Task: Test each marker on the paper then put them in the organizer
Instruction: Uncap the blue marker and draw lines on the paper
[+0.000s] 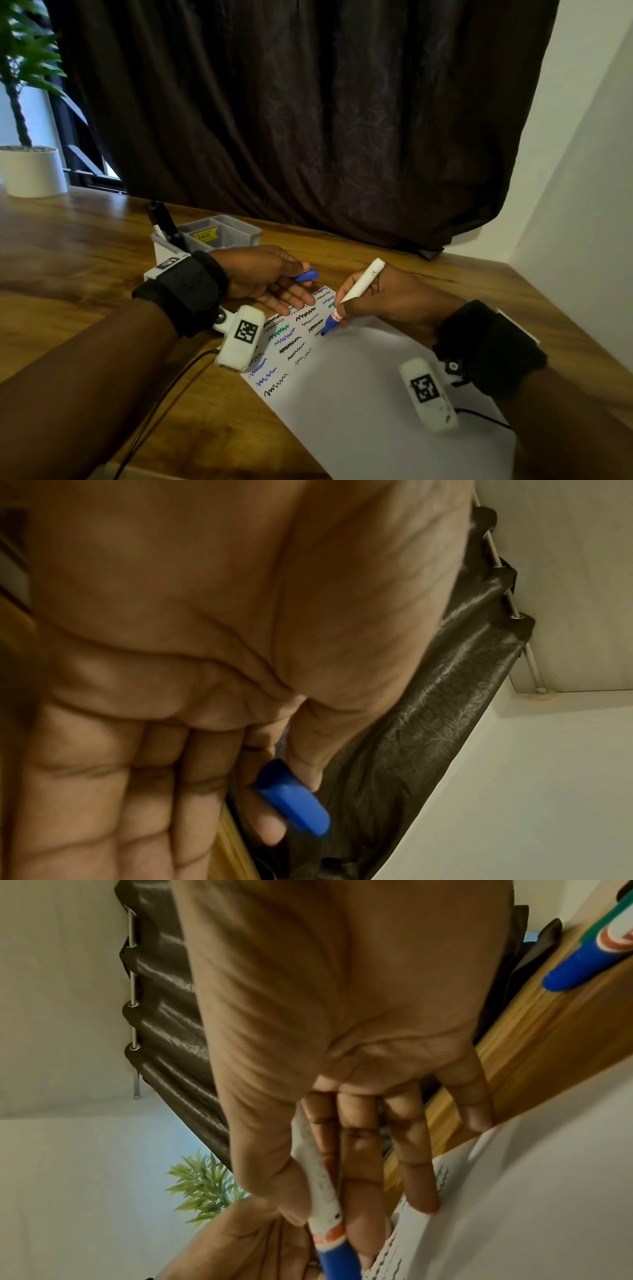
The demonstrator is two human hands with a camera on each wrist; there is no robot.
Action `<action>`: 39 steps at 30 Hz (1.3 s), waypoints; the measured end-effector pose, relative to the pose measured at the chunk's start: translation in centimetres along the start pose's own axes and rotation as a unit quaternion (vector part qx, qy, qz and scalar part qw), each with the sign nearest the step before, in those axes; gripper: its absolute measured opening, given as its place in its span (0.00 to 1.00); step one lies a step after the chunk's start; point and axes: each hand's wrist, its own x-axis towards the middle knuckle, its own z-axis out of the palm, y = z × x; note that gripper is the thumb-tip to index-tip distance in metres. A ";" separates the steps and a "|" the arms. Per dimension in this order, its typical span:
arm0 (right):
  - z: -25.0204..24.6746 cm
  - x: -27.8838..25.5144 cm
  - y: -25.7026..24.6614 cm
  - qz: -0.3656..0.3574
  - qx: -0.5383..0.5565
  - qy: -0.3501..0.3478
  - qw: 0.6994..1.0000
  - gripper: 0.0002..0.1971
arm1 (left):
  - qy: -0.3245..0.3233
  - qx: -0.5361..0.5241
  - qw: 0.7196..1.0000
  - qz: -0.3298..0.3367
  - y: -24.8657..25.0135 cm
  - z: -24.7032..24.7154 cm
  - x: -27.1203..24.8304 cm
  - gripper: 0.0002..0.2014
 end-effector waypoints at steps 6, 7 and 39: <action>0.3 -0.4 -0.2 -0.003 0.015 -0.014 1.000 0.07 | -0.001 0.001 1.000 -0.001 0.0 0.0 0.0 0.17; 0.3 -0.4 -0.3 -0.004 0.014 -0.013 1.000 0.07 | -0.001 0.002 1.000 -0.001 0.0 0.0 0.0 0.17; 0.2 -0.1 0.0 0.010 0.030 -0.005 0.999 0.07 | 0.000 -0.004 1.000 0.000 0.0 -0.1 0.0 0.17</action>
